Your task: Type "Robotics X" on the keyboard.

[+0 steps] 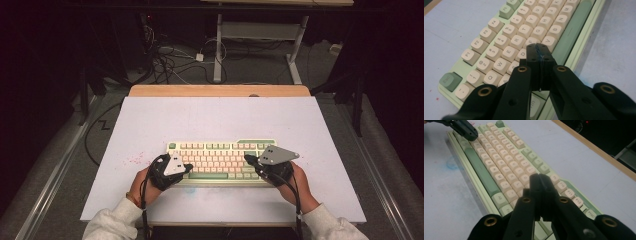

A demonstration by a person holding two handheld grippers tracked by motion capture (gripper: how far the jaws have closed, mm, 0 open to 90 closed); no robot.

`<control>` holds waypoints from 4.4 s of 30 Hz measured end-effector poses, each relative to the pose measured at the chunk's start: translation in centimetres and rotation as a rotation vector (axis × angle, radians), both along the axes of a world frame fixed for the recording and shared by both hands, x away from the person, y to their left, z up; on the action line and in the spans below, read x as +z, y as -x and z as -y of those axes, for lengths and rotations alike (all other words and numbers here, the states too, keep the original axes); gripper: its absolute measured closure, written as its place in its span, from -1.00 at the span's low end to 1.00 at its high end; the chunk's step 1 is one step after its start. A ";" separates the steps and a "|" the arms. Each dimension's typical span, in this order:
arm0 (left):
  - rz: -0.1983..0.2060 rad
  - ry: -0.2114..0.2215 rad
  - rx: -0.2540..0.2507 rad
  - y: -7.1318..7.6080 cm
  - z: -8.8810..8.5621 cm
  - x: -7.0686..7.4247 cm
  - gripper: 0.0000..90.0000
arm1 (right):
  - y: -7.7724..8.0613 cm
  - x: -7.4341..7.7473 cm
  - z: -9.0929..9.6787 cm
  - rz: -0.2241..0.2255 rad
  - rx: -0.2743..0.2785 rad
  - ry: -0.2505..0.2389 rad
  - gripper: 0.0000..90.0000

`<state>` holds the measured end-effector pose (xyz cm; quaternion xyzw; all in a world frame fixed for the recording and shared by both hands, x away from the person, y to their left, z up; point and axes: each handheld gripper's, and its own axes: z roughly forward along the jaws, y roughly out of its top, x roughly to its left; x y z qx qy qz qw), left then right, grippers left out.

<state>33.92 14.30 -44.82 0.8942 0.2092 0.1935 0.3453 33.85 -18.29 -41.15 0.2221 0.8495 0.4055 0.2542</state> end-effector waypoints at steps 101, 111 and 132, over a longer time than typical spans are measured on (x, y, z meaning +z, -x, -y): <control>-0.032 -0.004 0.048 -2.1 -0.6 1.0 0.95 | 1.3 -0.3 1.1 -0.007 0.015 0.037 1.00; -0.051 -0.027 0.040 -2.6 -0.1 0.3 0.94 | 1.3 -0.4 0.9 -0.010 0.020 0.042 1.00; -0.068 -0.039 0.047 -2.9 -0.1 -0.2 0.94 | 1.3 -0.5 0.9 -0.013 0.025 0.043 1.00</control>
